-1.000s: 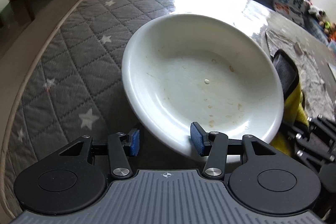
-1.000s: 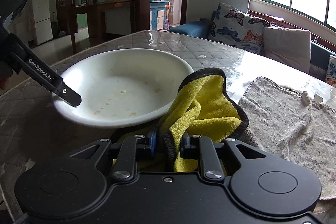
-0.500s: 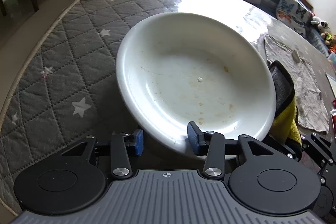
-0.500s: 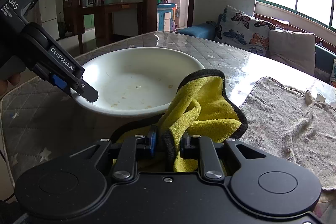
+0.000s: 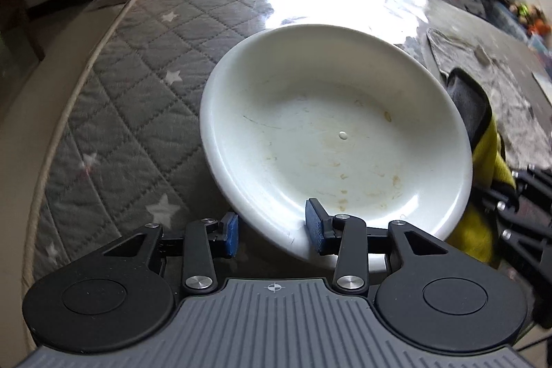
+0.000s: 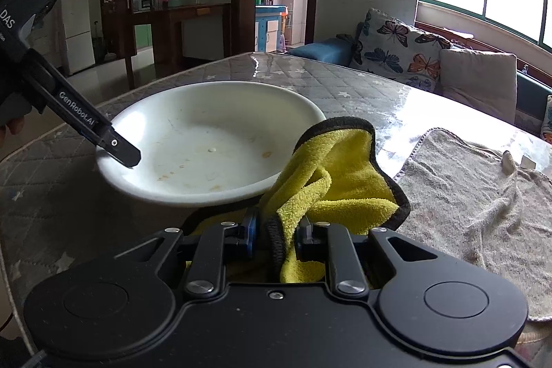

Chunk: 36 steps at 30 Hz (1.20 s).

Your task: Clean bowl

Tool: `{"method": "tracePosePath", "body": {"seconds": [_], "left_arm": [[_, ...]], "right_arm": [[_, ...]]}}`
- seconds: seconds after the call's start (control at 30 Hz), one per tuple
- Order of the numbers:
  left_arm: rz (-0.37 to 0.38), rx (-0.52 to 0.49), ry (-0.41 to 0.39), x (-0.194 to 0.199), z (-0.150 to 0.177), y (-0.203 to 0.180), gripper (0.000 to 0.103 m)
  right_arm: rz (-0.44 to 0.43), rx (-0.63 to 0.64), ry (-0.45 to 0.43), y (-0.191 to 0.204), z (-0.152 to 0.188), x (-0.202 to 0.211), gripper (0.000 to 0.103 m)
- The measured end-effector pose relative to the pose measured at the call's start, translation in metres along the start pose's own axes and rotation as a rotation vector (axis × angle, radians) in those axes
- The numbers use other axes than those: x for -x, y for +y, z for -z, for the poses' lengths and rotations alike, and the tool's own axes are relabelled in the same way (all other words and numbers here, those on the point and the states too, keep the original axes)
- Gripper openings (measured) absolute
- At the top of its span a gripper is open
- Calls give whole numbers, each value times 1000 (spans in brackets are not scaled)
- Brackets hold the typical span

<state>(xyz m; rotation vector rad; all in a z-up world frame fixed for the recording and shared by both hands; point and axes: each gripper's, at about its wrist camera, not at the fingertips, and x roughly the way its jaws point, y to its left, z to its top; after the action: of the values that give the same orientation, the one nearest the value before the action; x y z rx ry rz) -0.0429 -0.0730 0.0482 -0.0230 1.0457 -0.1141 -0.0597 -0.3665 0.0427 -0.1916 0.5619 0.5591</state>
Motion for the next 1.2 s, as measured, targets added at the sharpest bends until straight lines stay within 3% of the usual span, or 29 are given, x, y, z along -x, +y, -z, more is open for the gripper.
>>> {"method": "tracePosePath", "body": {"seconds": [0.63, 0.87, 1.2], "left_arm": [[-27, -297, -28, -23, -32, 13, 47], [-35, -329, -35, -27, -35, 14, 49], [-74, -255, -38, -22, -28, 7, 51]], "right_arm": [[30, 45, 10, -10, -12, -22, 22], [52, 49, 12, -18, -17, -33, 22], [68, 50, 11, -19, -19, -37, 22]]}}
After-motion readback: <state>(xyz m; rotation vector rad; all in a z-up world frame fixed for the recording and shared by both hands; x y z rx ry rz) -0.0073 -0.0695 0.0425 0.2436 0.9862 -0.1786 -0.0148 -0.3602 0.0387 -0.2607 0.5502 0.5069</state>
